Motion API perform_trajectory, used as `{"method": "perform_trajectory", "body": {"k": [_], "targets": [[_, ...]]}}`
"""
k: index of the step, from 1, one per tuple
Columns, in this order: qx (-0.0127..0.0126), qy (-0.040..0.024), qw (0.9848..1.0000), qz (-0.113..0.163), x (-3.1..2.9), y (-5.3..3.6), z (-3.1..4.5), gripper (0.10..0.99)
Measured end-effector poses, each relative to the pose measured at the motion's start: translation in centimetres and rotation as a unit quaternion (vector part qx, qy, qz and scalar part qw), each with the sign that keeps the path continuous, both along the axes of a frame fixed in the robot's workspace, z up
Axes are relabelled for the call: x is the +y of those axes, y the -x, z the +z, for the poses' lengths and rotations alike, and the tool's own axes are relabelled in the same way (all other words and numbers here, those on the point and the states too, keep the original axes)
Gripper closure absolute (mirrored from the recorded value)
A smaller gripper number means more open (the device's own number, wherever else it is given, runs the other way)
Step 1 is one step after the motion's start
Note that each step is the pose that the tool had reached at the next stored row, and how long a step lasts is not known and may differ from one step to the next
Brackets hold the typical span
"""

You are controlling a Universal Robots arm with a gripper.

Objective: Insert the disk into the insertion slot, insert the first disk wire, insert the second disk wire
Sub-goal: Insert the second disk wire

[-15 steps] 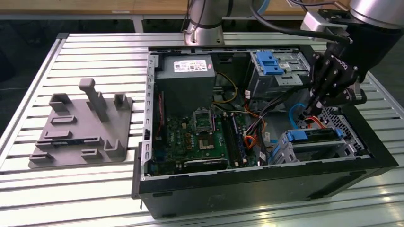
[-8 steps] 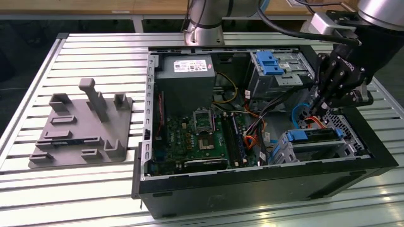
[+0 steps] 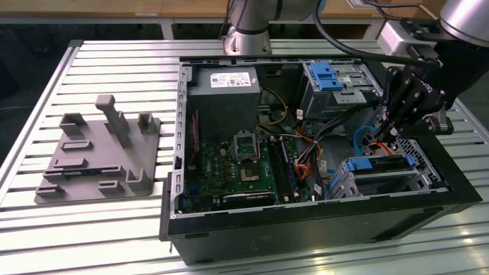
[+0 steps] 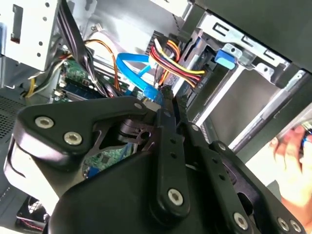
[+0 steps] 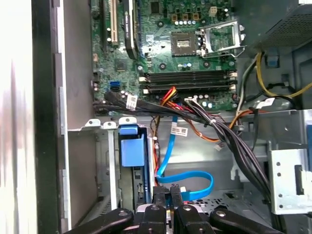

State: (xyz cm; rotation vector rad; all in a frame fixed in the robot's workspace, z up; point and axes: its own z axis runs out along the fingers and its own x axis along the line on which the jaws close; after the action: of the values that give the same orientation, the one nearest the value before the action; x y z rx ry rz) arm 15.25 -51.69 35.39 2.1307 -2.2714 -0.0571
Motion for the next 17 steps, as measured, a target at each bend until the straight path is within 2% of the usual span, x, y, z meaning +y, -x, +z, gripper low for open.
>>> {"method": "perform_trajectory", "body": {"k": [1, 4, 10, 17], "targets": [[-0.0006, -0.0027, 1.0000, 0.000, -0.22, 0.00, -0.02, 0.929], [-0.0007, -0.0033, 1.0000, 0.000, -0.68, 0.00, -0.06, 0.929], [-0.0007, -0.0034, 1.0000, 0.000, -0.72, 0.00, -0.07, 0.929], [-0.0007, -0.0036, 1.0000, 0.000, -1.22, -0.05, -0.16, 0.929]]}}
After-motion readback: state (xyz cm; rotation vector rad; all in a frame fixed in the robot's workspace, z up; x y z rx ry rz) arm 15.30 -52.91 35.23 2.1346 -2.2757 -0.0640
